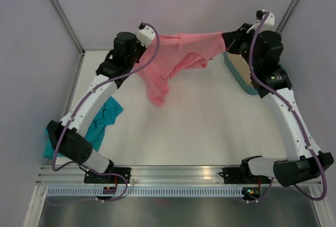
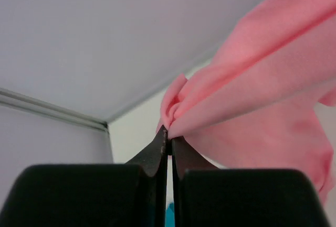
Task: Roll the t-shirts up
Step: Flatten the tshirt
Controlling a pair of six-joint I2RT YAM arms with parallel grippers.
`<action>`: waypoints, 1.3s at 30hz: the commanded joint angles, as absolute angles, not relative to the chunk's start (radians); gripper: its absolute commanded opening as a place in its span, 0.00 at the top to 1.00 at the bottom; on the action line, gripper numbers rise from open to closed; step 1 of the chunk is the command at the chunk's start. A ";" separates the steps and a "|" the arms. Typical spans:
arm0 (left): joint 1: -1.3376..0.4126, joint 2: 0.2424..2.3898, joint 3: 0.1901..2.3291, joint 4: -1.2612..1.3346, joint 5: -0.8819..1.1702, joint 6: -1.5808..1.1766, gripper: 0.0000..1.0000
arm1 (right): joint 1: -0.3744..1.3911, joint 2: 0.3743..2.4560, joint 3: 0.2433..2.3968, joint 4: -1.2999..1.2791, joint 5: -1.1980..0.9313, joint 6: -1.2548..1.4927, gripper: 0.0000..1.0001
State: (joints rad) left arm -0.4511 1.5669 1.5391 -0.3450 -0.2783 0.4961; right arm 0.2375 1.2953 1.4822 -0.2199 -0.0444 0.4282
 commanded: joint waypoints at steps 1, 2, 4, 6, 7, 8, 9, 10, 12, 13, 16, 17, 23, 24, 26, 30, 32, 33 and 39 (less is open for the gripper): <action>-0.466 1.425 1.626 -0.403 -0.330 0.567 0.98 | 0.227 1.201 1.589 -0.213 -0.006 0.399 1.00; -0.466 1.413 1.631 -0.414 -0.334 0.574 0.98 | 0.229 1.189 1.589 -0.219 -0.006 0.399 1.00; -0.466 1.372 1.629 -0.448 -0.336 0.587 0.98 | 0.227 1.139 1.568 -0.233 -0.015 0.403 1.00; -0.466 1.342 1.614 -0.489 -0.328 0.584 0.98 | 0.229 1.103 1.546 -0.255 -0.024 0.406 1.00; -0.466 1.312 1.609 -0.505 -0.324 0.583 0.98 | 0.227 1.068 1.530 -0.259 -0.029 0.405 1.00; -0.466 1.293 1.606 -0.518 -0.312 0.578 0.98 | 0.227 1.051 1.525 -0.268 -0.034 0.393 1.00; -0.468 1.278 1.608 -0.558 -0.305 0.563 0.98 | 0.227 1.036 1.523 -0.290 -0.032 0.387 1.00; -0.469 1.264 1.611 -0.577 -0.299 0.555 0.98 | 0.227 1.004 1.529 -0.302 -0.032 0.380 1.00; -0.469 1.218 1.626 -0.654 -0.269 0.528 0.98 | 0.227 0.958 1.548 -0.336 -0.032 0.367 1.00; -0.475 1.204 1.632 -0.685 -0.252 0.522 0.98 | 0.227 0.944 1.554 -0.345 -0.035 0.362 1.00; -0.492 1.157 1.661 -0.782 -0.218 0.502 0.98 | 0.227 0.893 1.583 -0.388 -0.038 0.353 1.00; -0.491 1.143 1.673 -0.802 -0.209 0.494 0.98 | 0.229 0.884 1.594 -0.400 -0.035 0.353 1.00; -0.491 1.149 1.680 -0.845 -0.189 0.488 0.98 | 0.227 0.917 1.625 -0.491 -0.003 0.353 1.00; -0.491 1.172 1.669 -0.839 -0.189 0.495 0.98 | 0.227 0.955 1.620 -0.494 0.017 0.354 1.00; -0.488 1.201 1.639 -0.781 -0.216 0.515 0.98 | 0.227 1.011 1.615 -0.485 0.017 0.345 1.00; -0.431 1.374 1.586 -0.585 -0.278 0.569 0.98 | 0.227 1.272 1.653 -0.420 0.078 0.330 1.00; -0.387 1.469 1.624 -0.511 -0.282 0.568 0.98 | 0.227 1.444 1.722 -0.376 0.113 0.325 1.00; -0.371 1.517 1.646 -0.496 -0.284 0.561 0.98 | 0.227 1.504 1.752 -0.367 0.123 0.330 0.99; -0.327 1.864 1.825 -0.472 -0.342 0.555 0.16 | 0.229 1.920 2.061 -0.492 0.167 0.354 0.02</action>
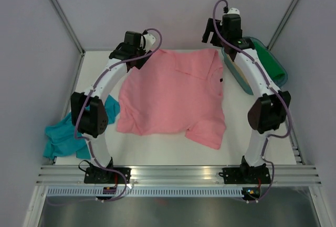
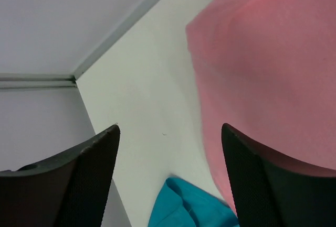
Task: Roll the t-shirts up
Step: Flatten the tshirt
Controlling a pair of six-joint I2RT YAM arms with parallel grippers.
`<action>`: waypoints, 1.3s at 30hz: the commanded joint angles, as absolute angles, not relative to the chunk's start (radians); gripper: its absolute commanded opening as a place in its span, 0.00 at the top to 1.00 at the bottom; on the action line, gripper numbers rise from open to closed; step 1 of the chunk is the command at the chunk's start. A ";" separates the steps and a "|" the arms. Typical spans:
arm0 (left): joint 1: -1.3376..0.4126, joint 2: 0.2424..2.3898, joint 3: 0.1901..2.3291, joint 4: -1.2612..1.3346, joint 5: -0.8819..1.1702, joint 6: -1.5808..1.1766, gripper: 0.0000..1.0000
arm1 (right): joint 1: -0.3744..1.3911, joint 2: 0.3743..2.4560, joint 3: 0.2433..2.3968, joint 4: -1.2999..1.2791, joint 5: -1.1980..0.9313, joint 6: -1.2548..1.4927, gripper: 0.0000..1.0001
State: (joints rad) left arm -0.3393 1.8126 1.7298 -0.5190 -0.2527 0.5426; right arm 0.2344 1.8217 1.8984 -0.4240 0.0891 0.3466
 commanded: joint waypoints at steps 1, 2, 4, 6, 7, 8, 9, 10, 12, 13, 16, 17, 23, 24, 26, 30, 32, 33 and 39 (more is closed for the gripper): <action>-0.328 1.877 1.825 -0.474 -0.342 0.558 0.16 | 0.229 1.952 2.101 -0.593 0.188 0.354 0.02; -0.328 1.862 1.803 -0.474 -0.338 0.555 0.16 | 0.229 1.977 2.120 -0.624 0.227 0.338 0.02; -0.328 1.757 1.702 -0.476 -0.281 0.534 0.18 | 0.230 1.897 2.030 -0.611 0.253 0.327 0.02; -0.334 1.656 1.599 -0.486 -0.173 0.534 0.20 | 0.233 1.798 1.770 -0.553 0.285 0.356 0.02; -0.340 1.607 1.478 -0.489 -0.138 0.564 0.23 | 0.235 1.695 1.678 -0.493 0.291 0.374 0.02; -0.360 1.506 1.412 -0.494 -0.102 0.589 0.25 | 0.238 1.645 1.500 -0.465 0.293 0.405 0.03; -0.370 1.462 1.344 -0.512 -0.097 0.618 0.26 | 0.241 1.599 1.421 -0.428 0.287 0.417 0.04; -0.379 1.422 1.210 -0.520 -0.094 0.676 0.26 | 0.248 1.526 1.288 -0.417 0.282 0.428 0.06; -0.391 1.327 1.087 -0.551 -0.089 0.753 0.26 | 0.258 1.474 1.183 -0.416 0.253 0.469 0.10; -0.393 1.300 0.978 -0.573 -0.095 0.776 0.26 | 0.268 1.442 1.099 -0.420 0.230 0.477 0.14; -0.391 1.218 0.795 -0.575 -0.149 0.833 0.24 | 0.305 1.422 0.987 -0.483 0.219 0.508 0.17; -0.393 1.203 0.766 -0.572 -0.155 0.834 0.23 | 0.319 1.419 0.962 -0.500 0.225 0.515 0.17; -0.393 1.172 0.634 -0.485 -0.179 0.831 0.20 | 0.429 1.359 0.792 -0.545 0.241 0.620 0.16; -0.393 1.183 0.596 -0.465 -0.196 0.848 0.20 | 0.460 1.342 0.772 -0.546 0.242 0.633 0.16; -0.391 1.193 0.559 -0.401 -0.244 0.871 0.19 | 0.483 1.327 0.723 -0.546 0.232 0.669 0.16; -0.364 1.219 0.534 -0.356 -0.249 0.891 0.18 | 0.502 1.284 0.635 -0.502 0.222 0.701 0.18; -0.342 1.245 0.534 -0.338 -0.239 0.897 0.18 | 0.502 1.287 0.595 -0.483 0.207 0.704 0.21; -0.338 1.255 0.532 -0.325 -0.238 0.896 0.18 | 0.502 1.299 0.585 -0.463 0.201 0.701 0.23; -0.334 1.275 0.508 -0.366 -0.178 0.893 0.20 | 0.500 1.284 0.525 -0.375 0.201 0.715 0.78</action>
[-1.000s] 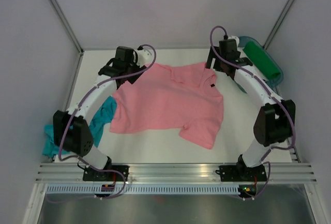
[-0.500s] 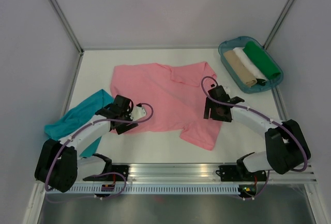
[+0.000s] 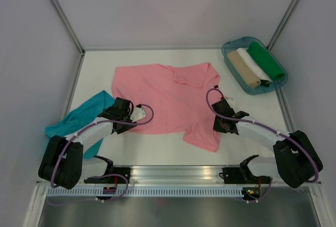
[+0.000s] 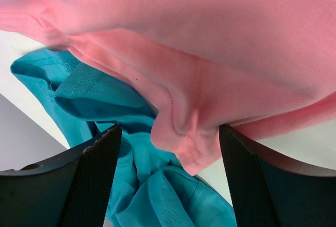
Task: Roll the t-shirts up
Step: Flatten the tshirt
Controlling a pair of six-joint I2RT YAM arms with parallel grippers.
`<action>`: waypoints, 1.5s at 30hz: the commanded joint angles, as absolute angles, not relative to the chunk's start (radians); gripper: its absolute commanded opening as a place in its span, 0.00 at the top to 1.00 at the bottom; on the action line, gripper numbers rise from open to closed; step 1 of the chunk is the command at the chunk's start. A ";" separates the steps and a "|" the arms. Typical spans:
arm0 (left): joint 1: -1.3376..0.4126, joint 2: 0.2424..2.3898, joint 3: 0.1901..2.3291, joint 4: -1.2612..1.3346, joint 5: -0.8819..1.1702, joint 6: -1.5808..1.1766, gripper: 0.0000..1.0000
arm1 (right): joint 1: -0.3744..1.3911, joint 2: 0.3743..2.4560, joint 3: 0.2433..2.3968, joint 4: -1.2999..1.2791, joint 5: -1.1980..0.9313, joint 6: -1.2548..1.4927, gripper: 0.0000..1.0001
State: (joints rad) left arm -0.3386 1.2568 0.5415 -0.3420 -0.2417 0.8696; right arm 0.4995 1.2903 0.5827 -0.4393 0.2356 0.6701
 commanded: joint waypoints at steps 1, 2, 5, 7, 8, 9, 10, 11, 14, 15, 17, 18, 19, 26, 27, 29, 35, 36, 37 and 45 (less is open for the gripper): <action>-0.333 1.264 0.506 -0.388 -0.163 0.891 0.21 | 0.500 1.273 0.520 -0.368 0.207 0.715 0.84; -0.333 1.238 0.506 -0.402 -0.158 0.879 0.21 | 0.500 1.263 0.522 -0.370 0.219 0.716 0.99; -0.333 1.177 0.549 -0.533 -0.097 0.865 0.20 | 0.499 1.224 0.540 -0.393 0.256 0.707 1.00; -0.333 1.097 0.587 -0.607 -0.052 0.870 0.17 | 0.500 1.194 0.563 -0.423 0.262 0.698 1.00; -0.334 1.076 0.594 -0.656 -0.020 0.883 0.15 | 0.500 1.181 0.575 -0.439 0.264 0.693 1.00; -0.334 1.045 0.597 -0.672 -0.018 0.888 0.15 | 0.500 1.149 0.606 -0.478 0.281 0.689 1.00; -0.334 1.040 0.594 -0.681 -0.021 0.888 0.15 | 0.499 1.128 0.620 -0.497 0.291 0.684 1.00; -0.336 1.042 0.591 -0.695 -0.032 0.887 0.14 | 0.500 1.105 0.636 -0.514 0.302 0.670 1.00; -0.342 1.055 0.554 -0.703 -0.009 0.885 0.14 | 0.500 1.040 0.692 -0.560 0.319 0.643 1.00; -0.348 1.060 0.536 -0.701 -0.005 0.891 0.14 | 0.497 1.032 0.710 -0.571 0.318 0.638 1.00; -0.364 1.078 0.508 -0.692 -0.017 0.905 0.14 | 0.497 1.034 0.722 -0.581 0.307 0.623 1.00; -0.365 1.089 0.503 -0.649 -0.037 0.904 0.14 | 0.497 1.035 0.733 -0.584 0.313 0.620 1.00; -0.364 1.104 0.497 -0.615 -0.095 0.904 0.14 | 0.497 1.034 0.736 -0.587 0.319 0.614 1.00; -0.365 1.254 0.479 -0.420 -0.147 0.878 0.20 | 0.463 1.005 0.759 -0.603 0.316 0.574 1.00; -0.365 1.279 0.479 -0.419 -0.140 0.867 0.28 | 0.456 0.997 0.759 -0.609 0.316 0.571 1.00; -0.365 1.313 0.476 -0.423 -0.104 0.842 0.57 | 0.446 0.967 0.762 -0.624 0.316 0.566 1.00; -0.364 1.220 0.537 -0.538 -0.043 0.735 0.98 | 0.422 0.865 0.949 -0.744 0.342 0.528 1.00; -0.365 1.136 0.569 -0.566 -0.046 0.714 0.98 | 0.422 0.858 0.986 -0.764 0.347 0.522 1.00; -0.364 1.096 0.653 -0.609 -0.038 0.680 0.98 | 0.422 0.850 1.024 -0.803 0.354 0.509 1.00; -0.365 0.973 1.239 -0.948 -0.159 0.543 0.98 | 0.423 0.819 1.442 -0.926 0.357 0.479 1.00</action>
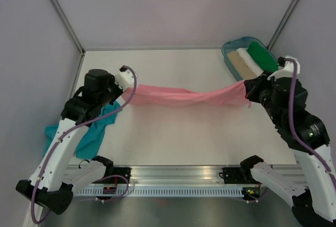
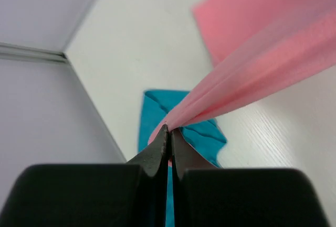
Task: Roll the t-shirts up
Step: Flatten the tshirt
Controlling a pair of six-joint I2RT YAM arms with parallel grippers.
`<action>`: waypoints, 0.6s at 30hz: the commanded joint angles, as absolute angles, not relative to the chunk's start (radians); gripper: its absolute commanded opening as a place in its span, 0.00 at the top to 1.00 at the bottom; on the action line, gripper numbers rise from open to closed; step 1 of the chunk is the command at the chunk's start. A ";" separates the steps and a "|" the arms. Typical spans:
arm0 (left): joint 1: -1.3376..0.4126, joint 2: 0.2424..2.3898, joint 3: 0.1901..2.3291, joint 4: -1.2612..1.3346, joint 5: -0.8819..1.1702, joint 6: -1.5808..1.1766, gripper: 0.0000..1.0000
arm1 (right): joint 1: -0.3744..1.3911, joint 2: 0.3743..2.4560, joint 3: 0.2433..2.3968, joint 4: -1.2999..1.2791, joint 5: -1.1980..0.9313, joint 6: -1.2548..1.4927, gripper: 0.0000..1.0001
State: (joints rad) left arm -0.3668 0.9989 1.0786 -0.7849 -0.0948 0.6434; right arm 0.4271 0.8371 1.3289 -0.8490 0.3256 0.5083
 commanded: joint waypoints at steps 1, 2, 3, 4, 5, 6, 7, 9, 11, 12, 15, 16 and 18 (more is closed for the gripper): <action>-0.365 0.971 1.318 -0.965 -0.169 0.535 0.98 | 0.422 0.819 1.474 -0.945 0.357 0.476 1.00; -0.364 0.969 1.353 -0.976 -0.181 0.534 0.98 | 0.423 0.821 1.536 -0.956 0.357 0.472 1.00; -0.365 0.969 1.383 -0.988 -0.207 0.531 0.98 | 0.423 0.821 1.567 -0.965 0.362 0.465 1.00; -0.364 0.969 1.431 -0.992 -0.218 0.532 0.98 | 0.423 0.822 1.597 -0.982 0.362 0.462 1.00; -0.364 0.968 1.449 -0.994 -0.227 0.532 0.98 | 0.422 0.825 1.653 -0.989 0.362 0.459 1.00; -0.365 0.968 1.466 -0.994 -0.241 0.532 0.98 | 0.422 0.825 1.676 -0.992 0.364 0.453 1.00; -0.364 0.968 1.489 -0.993 -0.248 0.534 0.98 | 0.422 0.827 1.695 -0.992 0.365 0.449 1.00; -0.365 0.980 1.500 -0.983 -0.264 0.532 0.98 | 0.422 0.831 1.718 -0.977 0.364 0.437 1.00; -0.365 0.997 1.493 -0.957 -0.275 0.526 0.98 | 0.422 0.856 1.691 -0.922 0.356 0.428 1.00; -0.365 1.021 1.490 -0.942 -0.285 0.526 0.98 | 0.422 0.871 1.680 -0.896 0.342 0.420 1.00; -0.364 1.092 1.506 -0.849 -0.322 0.523 0.98 | 0.422 0.984 1.690 -0.801 0.269 0.373 1.00; -0.365 1.113 1.541 -0.829 -0.334 0.523 0.98 | 0.422 1.062 1.709 -0.763 0.249 0.362 1.00; -0.365 1.188 1.592 -0.764 -0.377 0.523 0.98 | 0.422 1.149 1.797 -0.729 0.244 0.330 1.00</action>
State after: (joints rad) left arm -0.3668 1.1088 1.5089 -0.8932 -0.2729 0.5625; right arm 0.4271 0.9958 1.7271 -0.8558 0.2855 0.4015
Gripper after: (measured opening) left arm 0.029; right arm 0.007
